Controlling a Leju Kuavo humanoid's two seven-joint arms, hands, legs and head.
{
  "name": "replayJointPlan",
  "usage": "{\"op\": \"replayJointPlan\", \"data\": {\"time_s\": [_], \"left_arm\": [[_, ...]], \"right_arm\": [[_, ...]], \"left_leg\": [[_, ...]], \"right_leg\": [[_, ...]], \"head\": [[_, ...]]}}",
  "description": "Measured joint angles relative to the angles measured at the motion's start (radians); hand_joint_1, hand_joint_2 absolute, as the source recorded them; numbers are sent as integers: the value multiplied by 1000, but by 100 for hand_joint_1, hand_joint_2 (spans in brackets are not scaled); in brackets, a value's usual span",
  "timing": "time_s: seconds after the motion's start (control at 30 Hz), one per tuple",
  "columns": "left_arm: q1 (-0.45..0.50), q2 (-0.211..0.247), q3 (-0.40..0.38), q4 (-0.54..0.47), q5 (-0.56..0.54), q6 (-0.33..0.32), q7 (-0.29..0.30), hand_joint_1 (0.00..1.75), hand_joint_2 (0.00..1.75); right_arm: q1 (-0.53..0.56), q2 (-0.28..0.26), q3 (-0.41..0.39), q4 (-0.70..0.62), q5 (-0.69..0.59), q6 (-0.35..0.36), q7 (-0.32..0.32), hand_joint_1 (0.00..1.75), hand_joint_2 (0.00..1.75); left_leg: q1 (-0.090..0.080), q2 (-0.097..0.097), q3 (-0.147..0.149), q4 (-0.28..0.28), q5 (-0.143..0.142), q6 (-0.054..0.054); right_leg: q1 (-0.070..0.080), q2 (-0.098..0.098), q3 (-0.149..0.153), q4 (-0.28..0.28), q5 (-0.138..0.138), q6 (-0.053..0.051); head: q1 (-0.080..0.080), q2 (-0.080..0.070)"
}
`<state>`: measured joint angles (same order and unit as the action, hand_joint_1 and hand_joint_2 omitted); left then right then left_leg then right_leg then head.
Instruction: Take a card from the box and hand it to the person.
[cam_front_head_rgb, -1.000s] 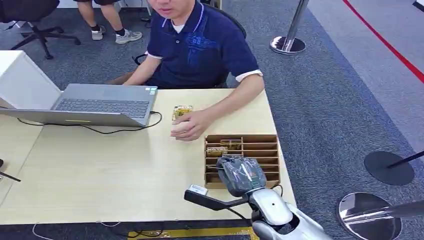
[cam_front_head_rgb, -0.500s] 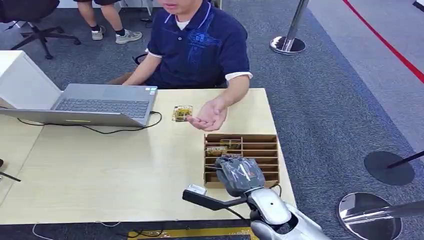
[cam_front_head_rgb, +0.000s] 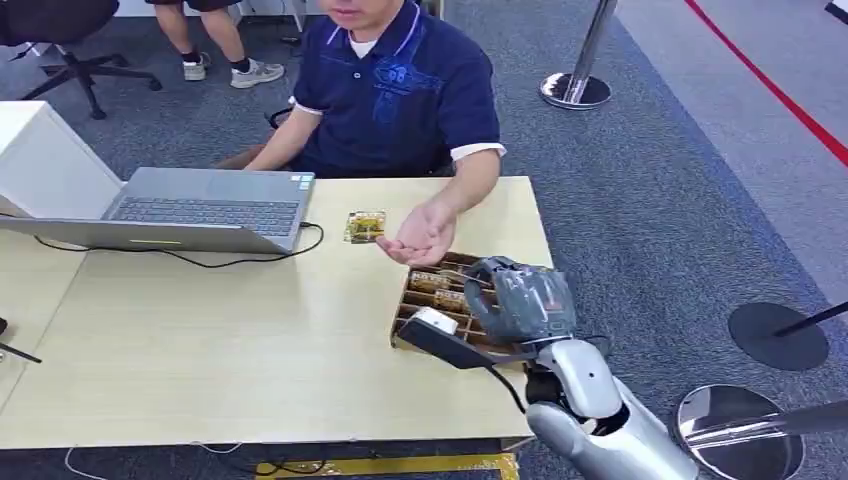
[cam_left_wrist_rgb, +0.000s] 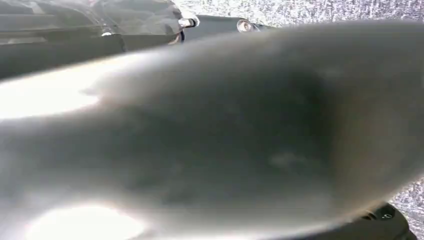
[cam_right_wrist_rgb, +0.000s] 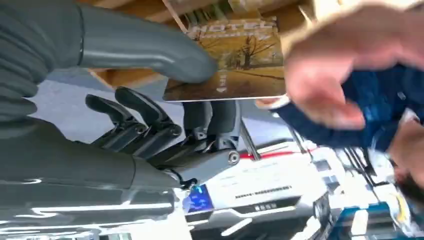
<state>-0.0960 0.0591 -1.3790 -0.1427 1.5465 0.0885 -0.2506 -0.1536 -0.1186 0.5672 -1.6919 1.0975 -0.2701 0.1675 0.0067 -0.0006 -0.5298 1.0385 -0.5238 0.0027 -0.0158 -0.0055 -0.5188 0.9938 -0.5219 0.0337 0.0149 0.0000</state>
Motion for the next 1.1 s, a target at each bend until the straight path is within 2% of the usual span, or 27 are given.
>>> {"op": "replayJointPlan", "data": {"time_s": [0.23, 0.47, 0.73, 0.97, 1.0, 1.03, 1.07, 1.1], "left_arm": [[0, 0, 0, 0, 0, 0, 0, 0, 0], [0, 0, 0, 0, 0, 0, 1, 0, 0], [-4, 0, 0, 0, 0, 0, 9, 0, 0], [-4, -1, 0, 0, 0, -2, 9, 0, 0], [-4, -1, 0, 0, -1, -4, 6, 0, 175], [-4, 0, 0, 0, -2, -6, 5, 0, 175], [-4, 0, 0, 0, -3, -8, 3, 0, 175], [-4, 0, 0, 0, -3, -8, 2, 0, 175]], "right_arm": [[-19, 1, -59, -105, -24, -13, -18, 164, 175], [-45, 22, -68, -108, -79, 19, -57, 164, 175], [-125, 96, -34, 6, -132, 72, -69, 164, 175], [-156, 132, -8, 94, -146, 79, -62, 164, 175], [-155, 134, -6, 98, -147, 79, -61, 157, 175], [-155, 135, -5, 100, -147, 79, -61, 159, 175], [-155, 137, -3, 103, -148, 79, -60, 106, 175], [-155, 138, -2, 106, -148, 80, -59, 3, 175]], "left_leg": [[0, 0, 0, 0, 0, 0], [0, 0, 0, 0, 0, -1], [0, 0, 0, 0, 1, -2], [0, 0, 0, 0, 1, -2], [0, 0, 0, 0, 1, -2], [0, 0, 0, 0, 1, -2], [0, 0, 0, 0, 1, -2], [0, 0, 0, 0, 1, -2]], "right_leg": [[0, 0, 0, 0, 0, 0], [0, 0, 0, 0, 0, 0], [0, 0, 0, 1, 1, -1], [0, 0, 0, 1, 1, -1], [0, 0, 0, 1, 1, -1], [0, 0, 0, 1, 1, -1], [0, 0, 0, 1, 1, -1], [0, 0, 0, 1, 1, -1]], "head": [[0, 0], [0, 0], [0, 0], [0, 0], [0, 0], [0, 0], [0, 0], [0, 0]]}}
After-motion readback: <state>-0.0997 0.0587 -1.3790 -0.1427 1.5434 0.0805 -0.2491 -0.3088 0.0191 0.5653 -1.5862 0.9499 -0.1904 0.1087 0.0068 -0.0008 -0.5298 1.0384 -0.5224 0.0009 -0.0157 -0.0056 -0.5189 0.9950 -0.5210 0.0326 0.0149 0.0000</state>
